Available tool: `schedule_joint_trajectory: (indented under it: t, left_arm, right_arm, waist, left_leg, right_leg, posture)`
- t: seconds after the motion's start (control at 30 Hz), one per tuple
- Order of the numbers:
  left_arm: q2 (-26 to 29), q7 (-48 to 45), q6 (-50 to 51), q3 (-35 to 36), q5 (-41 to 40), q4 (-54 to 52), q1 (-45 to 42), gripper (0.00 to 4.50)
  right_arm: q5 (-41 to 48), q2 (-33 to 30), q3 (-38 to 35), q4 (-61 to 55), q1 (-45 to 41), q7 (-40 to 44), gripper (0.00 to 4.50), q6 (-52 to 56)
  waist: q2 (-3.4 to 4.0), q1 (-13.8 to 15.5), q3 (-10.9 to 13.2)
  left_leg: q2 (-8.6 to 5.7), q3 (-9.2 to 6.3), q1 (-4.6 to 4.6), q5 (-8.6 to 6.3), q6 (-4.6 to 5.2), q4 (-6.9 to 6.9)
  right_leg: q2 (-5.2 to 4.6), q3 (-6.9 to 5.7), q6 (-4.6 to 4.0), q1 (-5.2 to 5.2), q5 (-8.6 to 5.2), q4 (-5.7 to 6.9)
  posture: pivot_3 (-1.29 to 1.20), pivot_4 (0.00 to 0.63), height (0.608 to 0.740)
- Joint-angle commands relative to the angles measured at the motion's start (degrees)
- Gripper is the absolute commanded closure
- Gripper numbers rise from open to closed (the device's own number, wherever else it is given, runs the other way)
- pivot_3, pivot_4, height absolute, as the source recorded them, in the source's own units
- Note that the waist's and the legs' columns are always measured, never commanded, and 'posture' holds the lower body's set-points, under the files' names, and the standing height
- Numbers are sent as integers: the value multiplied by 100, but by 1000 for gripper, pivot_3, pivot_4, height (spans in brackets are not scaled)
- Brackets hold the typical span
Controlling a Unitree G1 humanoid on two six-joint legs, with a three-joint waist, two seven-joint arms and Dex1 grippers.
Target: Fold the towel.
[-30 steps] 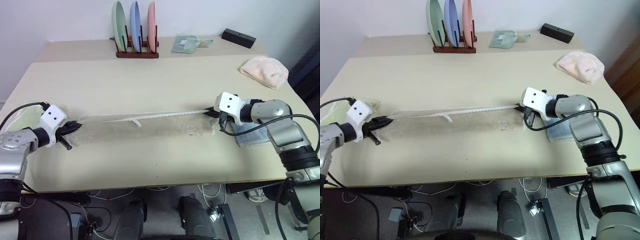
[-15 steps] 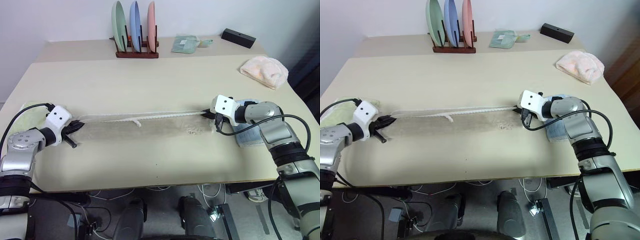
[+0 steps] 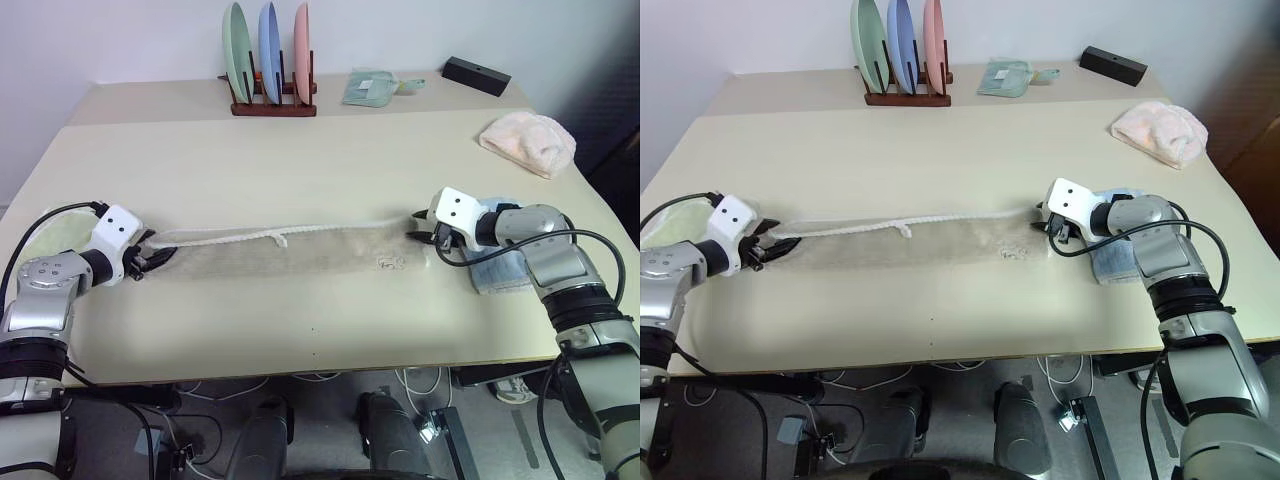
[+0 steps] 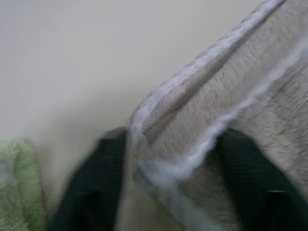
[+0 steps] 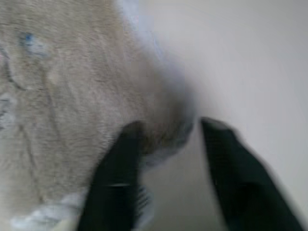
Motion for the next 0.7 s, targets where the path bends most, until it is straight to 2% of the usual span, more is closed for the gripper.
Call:
schedule_joint_trajectory:
  t: [0.03, 0.13, 0.23, 0.37, 0.47, 0.5, 0.63, 0.7]
  left_arm:
    - [53, 248, 17, 275, -19, -54, -62, 56]
    - [-47, 542, 38, 410, -63, -30, -122, 56]
    - [-214, 1277, 36, 580, 29, 194, -341, 56]
    - [-638, 1846, 476, 958, -347, 231, -587, 56]
    - [-769, 1723, 578, 958, -445, -134, -397, 14]
    - [-791, 1676, 561, 950, -457, -275, -292, 14]
    - [-864, 1601, 544, 1044, -597, -685, -26, 14]
    - [-922, 1408, 552, 1039, -792, -1156, 156, 14]
  right_arm:
    - [-53, -76, -291, -116, -167, -324, 1116, -103]
    - [-95, -45, -385, -157, -154, -585, 1116, -72]
    - [-99, -31, -515, -302, -81, -865, 1116, 36]
    - [109, -97, -780, -876, 240, -976, 1116, 485]
    - [386, -167, -1040, -1606, 662, -869, 179, 1051]
    - [525, -232, -1181, -2008, 927, -817, 9, 1313]
    - [1106, -303, -1741, -3307, 1741, -837, 9, 2355]
    - [1943, -74, -2244, -4303, 2359, -910, 9, 3293]
  waist:
    - [0, 2, 0]
    - [0, 4, 0]
    - [-1, 15, 0]
    - [-2, 32, -1]
    - [-3, 27, -2]
    - [-3, 27, -2]
    - [-3, 31, -2]
    - [-4, 32, -3]
  left_leg:
    - [0, 0, 0, 0, 0, 0]
    - [0, 0, 0, 0, 0, -1]
    - [0, -1, 0, 0, 0, 0]
    - [-2, -4, -2, 0, 0, 4]
    - [-3, -4, -3, 0, -1, 2]
    - [-3, -4, -3, 0, -1, 2]
    - [-2, -6, -3, 0, 0, 1]
    - [-2, -5, -4, 0, 0, 3]
  right_leg:
    - [0, 0, 0, 0, 0, 0]
    - [0, 0, 0, 0, 0, 0]
    - [0, 0, 0, 0, 0, 0]
    - [0, -1, 1, 0, 1, 1]
    - [-2, 0, 2, 1, 2, 1]
    - [-2, 0, 3, 0, 2, 0]
    - [-1, 0, 3, 0, 2, 1]
    - [-1, 1, 0, 0, 3, 1]
  posture:
    - [0, 150, 740]
    - [0, 150, 740]
    - [0, 150, 740]
    - [0, 150, 740]
    - [0, 150, 740]
    - [0, 150, 740]
    - [0, 150, 740]
    - [0, 150, 740]
